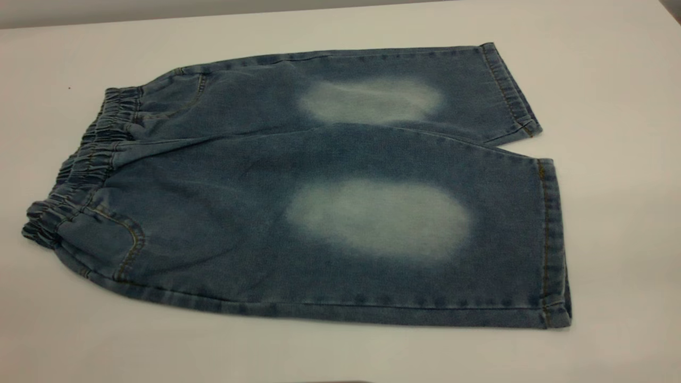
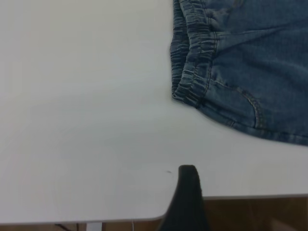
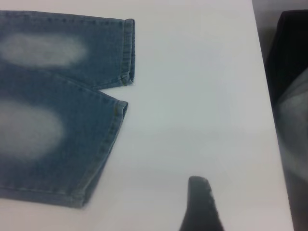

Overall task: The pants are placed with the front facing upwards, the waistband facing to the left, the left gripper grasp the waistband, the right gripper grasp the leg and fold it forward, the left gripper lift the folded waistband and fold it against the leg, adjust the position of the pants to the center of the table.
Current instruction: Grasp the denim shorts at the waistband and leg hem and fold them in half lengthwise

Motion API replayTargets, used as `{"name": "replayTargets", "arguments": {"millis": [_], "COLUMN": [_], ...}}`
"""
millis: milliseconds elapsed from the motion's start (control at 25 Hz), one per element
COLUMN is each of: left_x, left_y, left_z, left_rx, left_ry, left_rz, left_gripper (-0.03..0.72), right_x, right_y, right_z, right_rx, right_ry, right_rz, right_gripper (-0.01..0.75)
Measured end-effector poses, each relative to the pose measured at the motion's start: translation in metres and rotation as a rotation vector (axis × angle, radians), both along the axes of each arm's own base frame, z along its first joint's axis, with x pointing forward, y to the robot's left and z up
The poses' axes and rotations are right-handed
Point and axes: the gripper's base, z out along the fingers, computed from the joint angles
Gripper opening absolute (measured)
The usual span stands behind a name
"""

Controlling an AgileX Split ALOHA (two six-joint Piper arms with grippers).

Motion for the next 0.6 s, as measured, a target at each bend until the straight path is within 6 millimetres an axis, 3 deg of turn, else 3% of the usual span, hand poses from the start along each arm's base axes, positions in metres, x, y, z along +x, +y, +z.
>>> {"name": "replayTargets", "arguments": {"millis": [160,240,440,600], "left_x": [0.004,0.015,0.062,0.111], "left_y": [0.0,0.0,0.001,0.003], "left_z": [0.013,0.022,0.042,0.041], "left_rx": [-0.061,-0.075,-0.113,-0.15], "left_ry": [-0.01,0.036,0.148,0.221], "left_rz": [0.036,0.045,0.064,0.096], "left_gripper": [0.57,0.57,0.57,0.57], "right_x": [0.012,0.024,0.069,0.104], "right_y": [0.008,0.015,0.03,0.041], "right_z": [0.007,0.01,0.01,0.0], "right_rx": [0.087,0.148,0.25,0.297], "right_ry": [0.064,0.111,0.255,0.365], "right_rz": [0.038,0.065,0.147,0.222], "right_gripper": [0.437,0.46,0.543,0.585]}}
